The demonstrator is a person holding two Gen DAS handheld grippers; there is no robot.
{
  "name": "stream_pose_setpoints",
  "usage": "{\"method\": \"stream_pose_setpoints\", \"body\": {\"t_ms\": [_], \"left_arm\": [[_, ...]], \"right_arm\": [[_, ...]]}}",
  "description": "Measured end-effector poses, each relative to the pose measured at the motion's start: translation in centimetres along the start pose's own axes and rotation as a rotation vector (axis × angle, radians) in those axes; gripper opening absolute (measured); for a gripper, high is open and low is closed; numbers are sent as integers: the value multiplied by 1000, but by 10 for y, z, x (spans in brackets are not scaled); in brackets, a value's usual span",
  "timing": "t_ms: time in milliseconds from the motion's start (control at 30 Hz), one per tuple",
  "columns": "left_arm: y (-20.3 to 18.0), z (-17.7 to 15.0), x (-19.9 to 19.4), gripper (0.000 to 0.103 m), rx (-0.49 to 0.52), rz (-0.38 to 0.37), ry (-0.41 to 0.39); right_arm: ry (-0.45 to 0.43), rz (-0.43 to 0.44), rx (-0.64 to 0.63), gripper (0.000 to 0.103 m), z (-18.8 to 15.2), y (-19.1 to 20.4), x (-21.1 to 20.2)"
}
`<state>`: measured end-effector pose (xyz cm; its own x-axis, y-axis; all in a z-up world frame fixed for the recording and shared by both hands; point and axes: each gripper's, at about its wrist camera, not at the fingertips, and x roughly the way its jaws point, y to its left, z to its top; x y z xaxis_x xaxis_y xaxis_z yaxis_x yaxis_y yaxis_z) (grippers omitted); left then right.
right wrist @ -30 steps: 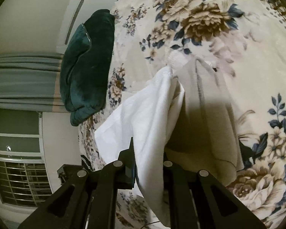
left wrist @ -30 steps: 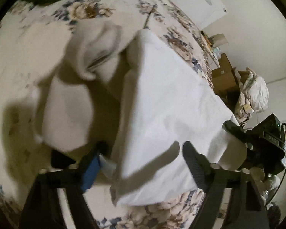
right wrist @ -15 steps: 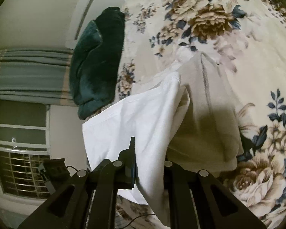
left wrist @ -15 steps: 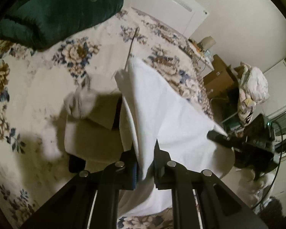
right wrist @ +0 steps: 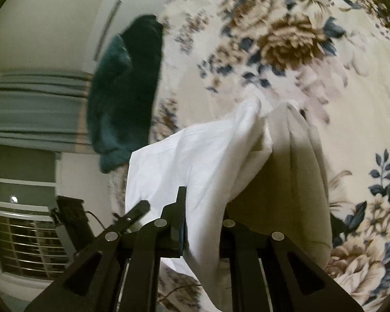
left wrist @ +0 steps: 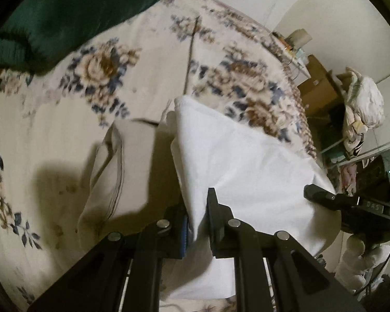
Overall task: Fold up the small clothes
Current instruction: 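Lower the folded shirt onto the beige towel stack with both grippers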
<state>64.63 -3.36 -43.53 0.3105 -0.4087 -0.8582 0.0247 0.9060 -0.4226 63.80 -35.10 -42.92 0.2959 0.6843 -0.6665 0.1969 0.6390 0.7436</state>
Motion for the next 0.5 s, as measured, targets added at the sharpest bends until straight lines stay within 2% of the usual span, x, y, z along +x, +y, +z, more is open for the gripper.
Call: {"method": "stream_pose_setpoints", "body": {"t_ms": [100, 200, 267, 300, 333, 367, 433, 467, 500], "left_arm": [[3, -5, -4, 16, -13, 19, -3], [-8, -7, -13, 26, 23, 107, -18], [-18, -9, -20, 31, 70, 178, -48], [-20, -8, -22, 35, 83, 199, -60], [-21, -9, -24, 35, 89, 214, -71], [-22, -9, -27, 36, 94, 220, -83], [-27, -13, -35, 43, 106, 241, -107], [-29, -16, -39, 51, 113, 253, -119], [-32, -19, -43, 72, 124, 270, -128]], "right_arm": [[21, -41, -7, 12, 0, -5, 9], [23, -90, -37, 18, 0, -1, 11], [20, -187, -88, 34, -2, 9, 10], [16, -231, -108, 49, -3, 13, 9], [7, -289, -135, 60, -6, 18, 7], [-4, -336, -161, 63, -9, 23, 5], [-35, -450, -213, 80, -18, 33, -1], [-48, -502, -235, 85, -23, 36, -4], [-63, -572, -261, 96, -31, 40, -6]]}}
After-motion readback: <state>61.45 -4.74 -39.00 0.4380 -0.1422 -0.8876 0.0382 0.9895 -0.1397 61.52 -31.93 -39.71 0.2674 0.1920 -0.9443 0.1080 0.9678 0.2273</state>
